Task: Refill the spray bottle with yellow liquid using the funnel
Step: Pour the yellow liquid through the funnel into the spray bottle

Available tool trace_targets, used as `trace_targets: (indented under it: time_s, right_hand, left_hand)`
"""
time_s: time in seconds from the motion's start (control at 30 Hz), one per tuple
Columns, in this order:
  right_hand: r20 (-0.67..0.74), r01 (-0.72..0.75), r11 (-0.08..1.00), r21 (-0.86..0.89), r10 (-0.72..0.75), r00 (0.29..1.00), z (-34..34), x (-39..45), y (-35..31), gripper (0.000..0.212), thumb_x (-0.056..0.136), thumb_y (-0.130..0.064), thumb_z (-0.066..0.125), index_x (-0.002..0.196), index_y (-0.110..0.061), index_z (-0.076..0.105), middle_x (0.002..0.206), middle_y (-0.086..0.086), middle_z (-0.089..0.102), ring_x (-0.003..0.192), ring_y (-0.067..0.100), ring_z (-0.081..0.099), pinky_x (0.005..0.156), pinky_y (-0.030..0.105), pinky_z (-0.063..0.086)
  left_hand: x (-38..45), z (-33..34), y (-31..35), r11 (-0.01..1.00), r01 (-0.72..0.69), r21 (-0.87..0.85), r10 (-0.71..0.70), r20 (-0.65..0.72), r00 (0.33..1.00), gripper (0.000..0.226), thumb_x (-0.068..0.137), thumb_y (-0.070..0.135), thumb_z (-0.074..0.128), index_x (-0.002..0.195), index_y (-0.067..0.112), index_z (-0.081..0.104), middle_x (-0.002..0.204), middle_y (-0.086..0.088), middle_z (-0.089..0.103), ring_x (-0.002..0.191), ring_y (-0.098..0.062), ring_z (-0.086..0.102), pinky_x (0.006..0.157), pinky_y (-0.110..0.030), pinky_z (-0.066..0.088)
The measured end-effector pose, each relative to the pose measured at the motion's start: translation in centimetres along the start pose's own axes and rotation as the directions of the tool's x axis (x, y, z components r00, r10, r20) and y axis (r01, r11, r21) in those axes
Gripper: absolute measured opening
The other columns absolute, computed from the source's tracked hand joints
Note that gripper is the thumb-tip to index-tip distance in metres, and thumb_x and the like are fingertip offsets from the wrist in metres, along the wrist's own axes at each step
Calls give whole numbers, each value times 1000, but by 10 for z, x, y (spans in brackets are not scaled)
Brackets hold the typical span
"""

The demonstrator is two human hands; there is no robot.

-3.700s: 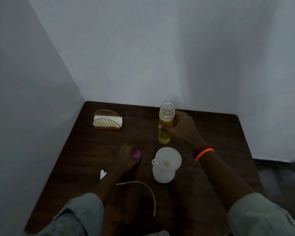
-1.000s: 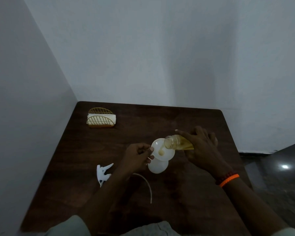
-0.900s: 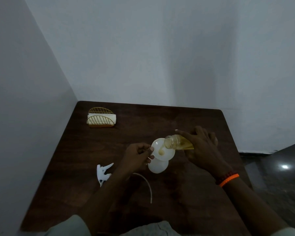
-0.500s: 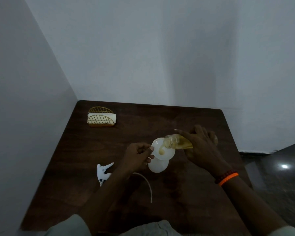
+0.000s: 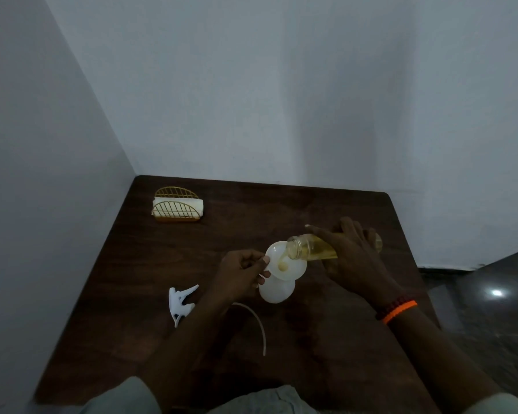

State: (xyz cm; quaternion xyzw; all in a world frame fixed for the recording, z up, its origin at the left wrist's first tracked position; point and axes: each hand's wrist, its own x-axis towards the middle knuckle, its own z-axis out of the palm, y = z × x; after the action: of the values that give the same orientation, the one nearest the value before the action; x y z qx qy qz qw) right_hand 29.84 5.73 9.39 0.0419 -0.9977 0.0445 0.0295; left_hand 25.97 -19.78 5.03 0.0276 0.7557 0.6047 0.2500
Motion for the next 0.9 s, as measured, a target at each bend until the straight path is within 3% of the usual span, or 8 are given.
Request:
trace_targets:
  time_s: [0.13, 0.37, 0.67, 0.9]
  right_hand:
    - [4, 0, 1000, -1, 0, 1000, 0, 1, -1, 79, 74, -36, 73, 145, -46, 39, 112, 0, 41, 103, 19, 43, 89, 39, 31]
    - [23, -5, 1000, 18, 5, 1000, 0, 0, -2, 81, 75, -33, 74, 146, -47, 37, 117, 1, 38, 107, 18, 40, 87, 32, 20]
    - [6, -5, 1000, -2, 5, 1000, 1, 0, 0, 80, 74, -37, 74, 145, -47, 38, 115, 1, 40, 105, 18, 40, 88, 35, 26]
    - [12, -5, 1000, 25, 5, 1000, 0, -1, -1, 81, 74, -35, 74, 145, -47, 37, 117, 3, 41, 107, 22, 42, 93, 45, 38]
  left_hand:
    - [0, -1, 1, 1000, 0, 3, 0, 1, 1000, 15, 96, 26, 63, 104, 16, 72, 84, -3, 77, 71, -11, 71, 64, -25, 58]
    - [0, 1, 0, 1000, 2, -20, -2, -5, 1000, 15, 95, 25, 64, 103, 15, 73, 82, -4, 77, 69, -12, 71, 62, -25, 56]
    - [-2, 1, 1, 1000, -11, -25, 11, -5, 1000, 16, 95, 23, 64, 103, 13, 73, 82, -5, 77, 67, -12, 70, 61, -24, 55]
    - [-2, 1, 0, 999, -7, -35, 7, -1, 1000, 16, 96, 24, 64, 104, 13, 73, 83, -6, 77, 69, -12, 70, 63, -25, 57]
